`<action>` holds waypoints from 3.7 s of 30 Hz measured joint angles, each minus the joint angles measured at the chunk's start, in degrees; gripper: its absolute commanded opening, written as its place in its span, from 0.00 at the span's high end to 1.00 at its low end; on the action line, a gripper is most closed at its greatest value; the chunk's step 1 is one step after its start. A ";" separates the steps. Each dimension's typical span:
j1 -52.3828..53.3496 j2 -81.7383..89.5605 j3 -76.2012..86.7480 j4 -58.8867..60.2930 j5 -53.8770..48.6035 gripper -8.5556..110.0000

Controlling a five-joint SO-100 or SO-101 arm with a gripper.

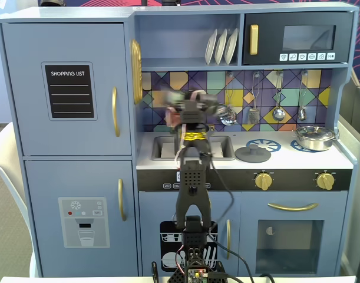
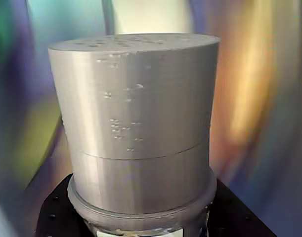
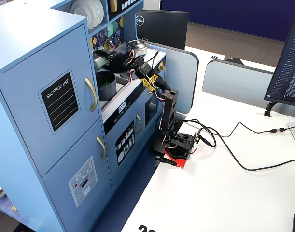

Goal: Put salt in the gray recipient

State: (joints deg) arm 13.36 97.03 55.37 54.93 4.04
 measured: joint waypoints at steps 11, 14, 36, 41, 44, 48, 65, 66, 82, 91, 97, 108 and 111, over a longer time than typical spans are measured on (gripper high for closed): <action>32.61 -3.25 -1.76 -18.81 -71.19 0.93; 34.63 -2.81 2.72 -24.52 -86.75 0.93; 36.74 -2.11 34.37 -52.38 -92.90 0.93; 36.74 -2.11 37.97 -56.95 -91.85 0.93; 37.00 -1.93 39.38 -58.80 -90.88 0.93; 37.71 -0.79 41.40 -60.21 -90.44 0.93; 38.23 2.11 46.14 -62.58 -89.65 0.93; 38.23 2.11 46.41 -62.93 -89.38 0.93; 38.23 2.11 47.72 -66.71 -87.63 0.93; 38.23 2.20 49.13 -67.24 -87.19 0.80; 38.58 2.29 49.22 -66.53 -87.71 0.50; 40.69 15.47 55.55 -53.61 -93.34 0.77; 41.48 27.42 60.38 -39.81 -99.32 0.89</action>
State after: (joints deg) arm 54.84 124.45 115.75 15.12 -95.27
